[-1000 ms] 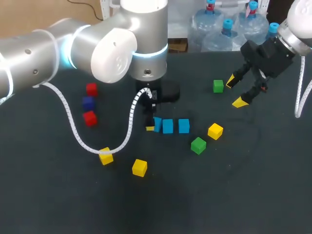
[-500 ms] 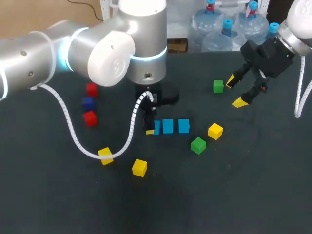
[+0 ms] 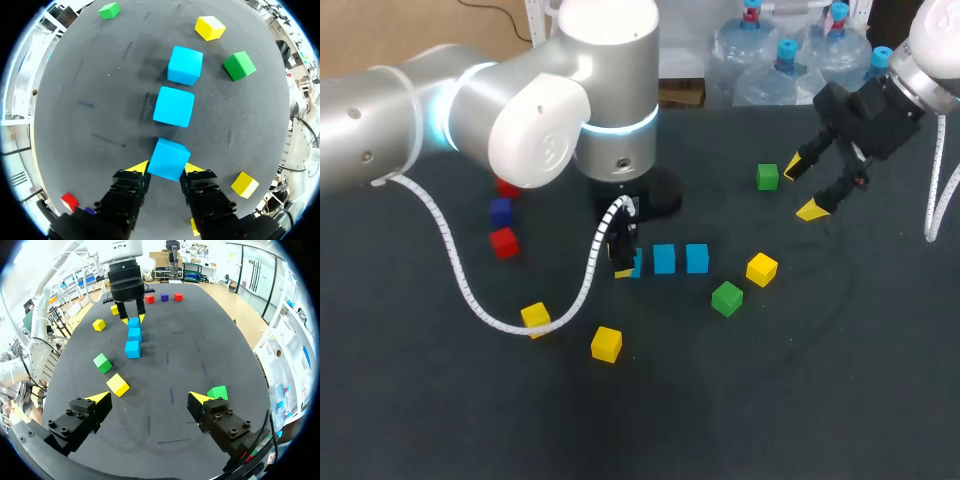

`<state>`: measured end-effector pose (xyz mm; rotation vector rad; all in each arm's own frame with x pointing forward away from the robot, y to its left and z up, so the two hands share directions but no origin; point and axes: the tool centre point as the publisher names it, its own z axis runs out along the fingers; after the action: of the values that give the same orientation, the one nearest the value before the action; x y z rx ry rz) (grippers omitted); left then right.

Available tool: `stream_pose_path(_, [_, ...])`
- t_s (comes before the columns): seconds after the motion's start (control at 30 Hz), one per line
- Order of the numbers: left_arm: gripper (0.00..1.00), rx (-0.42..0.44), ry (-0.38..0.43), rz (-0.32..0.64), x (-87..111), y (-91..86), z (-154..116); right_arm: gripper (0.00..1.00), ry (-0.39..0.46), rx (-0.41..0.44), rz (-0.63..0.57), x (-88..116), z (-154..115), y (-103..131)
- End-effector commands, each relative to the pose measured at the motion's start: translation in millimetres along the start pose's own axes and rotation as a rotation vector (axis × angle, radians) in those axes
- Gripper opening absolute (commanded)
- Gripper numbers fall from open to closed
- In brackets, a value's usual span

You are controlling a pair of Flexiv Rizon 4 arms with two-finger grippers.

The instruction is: Place the blue cubes, place green cubes on the blue cubes, place the yellow cubes on the green cubes, then place the red cubes on the yellow cubes, and place purple cube on the red cubes.

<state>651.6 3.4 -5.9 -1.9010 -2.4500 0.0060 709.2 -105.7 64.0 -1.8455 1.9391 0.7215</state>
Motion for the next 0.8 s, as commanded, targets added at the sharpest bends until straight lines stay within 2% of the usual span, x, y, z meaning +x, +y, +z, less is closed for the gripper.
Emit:
stream_pose_path(0.03, [0.00,0.001,-0.005,-0.004,2.4,-0.4,1.7,1.00,-0.001,0.000,-0.001,0.1,0.3,-0.3])
stream_pose_path(0.8, [0.00,-0.018,0.002,-0.066,-5.8,1.7,-1.8,1.00,-0.001,0.000,-0.001,0.1,0.3,-0.3])
